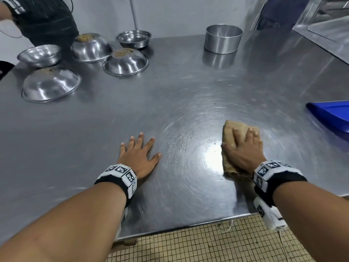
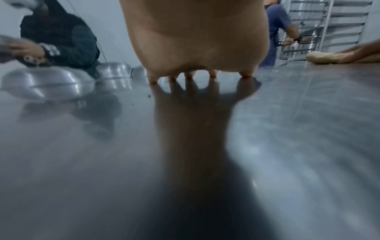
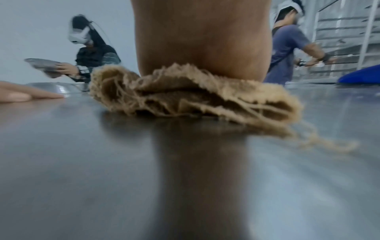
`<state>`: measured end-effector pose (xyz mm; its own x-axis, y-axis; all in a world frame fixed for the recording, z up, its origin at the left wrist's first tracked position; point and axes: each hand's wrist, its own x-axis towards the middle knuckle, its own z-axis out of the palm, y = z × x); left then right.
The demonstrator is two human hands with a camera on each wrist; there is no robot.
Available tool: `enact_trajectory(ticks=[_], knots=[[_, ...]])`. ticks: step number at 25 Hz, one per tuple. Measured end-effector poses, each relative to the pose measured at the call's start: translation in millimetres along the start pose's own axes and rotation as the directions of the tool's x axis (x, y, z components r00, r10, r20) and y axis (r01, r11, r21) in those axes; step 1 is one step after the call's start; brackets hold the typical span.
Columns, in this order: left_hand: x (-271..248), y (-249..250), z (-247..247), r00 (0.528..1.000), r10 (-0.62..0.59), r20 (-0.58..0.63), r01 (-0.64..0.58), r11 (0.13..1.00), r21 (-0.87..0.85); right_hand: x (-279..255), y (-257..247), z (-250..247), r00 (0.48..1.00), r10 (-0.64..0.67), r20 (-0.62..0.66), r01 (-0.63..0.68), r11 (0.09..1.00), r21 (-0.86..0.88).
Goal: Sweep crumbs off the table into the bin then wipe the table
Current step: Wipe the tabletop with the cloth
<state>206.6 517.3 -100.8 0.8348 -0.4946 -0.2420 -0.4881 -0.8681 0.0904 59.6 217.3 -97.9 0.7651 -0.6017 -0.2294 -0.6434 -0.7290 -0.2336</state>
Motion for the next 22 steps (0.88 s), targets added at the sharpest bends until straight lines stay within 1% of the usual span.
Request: enact_trajectory(ticks=[2, 4, 7, 9, 11, 13, 15, 18, 20, 22], knots=[[2.3, -2.8, 2.0, 1.0, 0.017, -0.021, -0.017, 1.0, -0.001, -8.1, -21.4, 5.6, 0.997, -0.082, 0.011, 0.082, 0.997, 0.006], [1.6, -6.2, 4.2, 0.999, 0.034, -0.032, -0.034, 0.999, -0.018, -22.2, -31.6, 11.5, 0.985, -0.172, 0.021, 0.173, 0.985, -0.003], [-0.4, -8.5, 6.3, 0.998, 0.043, -0.038, -0.044, 0.998, -0.046, -47.6, -23.7, 17.8, 0.963, -0.27, 0.024, 0.27, 0.963, -0.023], [-0.1, -8.4, 6.7, 0.998, 0.043, -0.054, -0.045, 0.998, -0.046, -56.8, -12.3, 18.5, 0.957, -0.288, 0.026, 0.289, 0.957, -0.031], [0.1, -8.2, 7.7, 0.997, 0.044, -0.068, -0.047, 0.998, -0.042, -57.7, -1.8, 17.7, 0.962, -0.272, 0.022, 0.273, 0.961, -0.048], [0.0, -9.0, 8.3, 0.996, 0.042, -0.08, -0.045, 0.998, -0.038, -49.0, 6.3, 14.4, 0.976, -0.216, 0.005, 0.216, 0.975, -0.043], [-0.1, -9.9, 9.1, 0.995, 0.043, -0.089, -0.047, 0.998, -0.037, -33.5, 12.2, 7.1, 0.99, -0.142, -0.007, 0.142, 0.99, -0.028], [2.2, -11.5, 10.6, 0.995, 0.042, -0.092, -0.046, 0.998, -0.043, -2.1, 11.6, -5.5, 0.998, -0.055, 0.009, 0.055, 0.998, -0.025], [3.2, -11.7, 11.4, 0.996, 0.039, -0.085, -0.041, 0.999, -0.024, 18.2, 3.5, -9.7, 0.999, -0.03, 0.042, 0.031, 0.999, -0.028], [2.9, -11.1, 10.6, 0.997, 0.029, -0.073, -0.029, 1.0, 0.002, 35.3, -10.4, -10.0, 0.997, -0.045, 0.066, 0.046, 0.999, -0.019]])
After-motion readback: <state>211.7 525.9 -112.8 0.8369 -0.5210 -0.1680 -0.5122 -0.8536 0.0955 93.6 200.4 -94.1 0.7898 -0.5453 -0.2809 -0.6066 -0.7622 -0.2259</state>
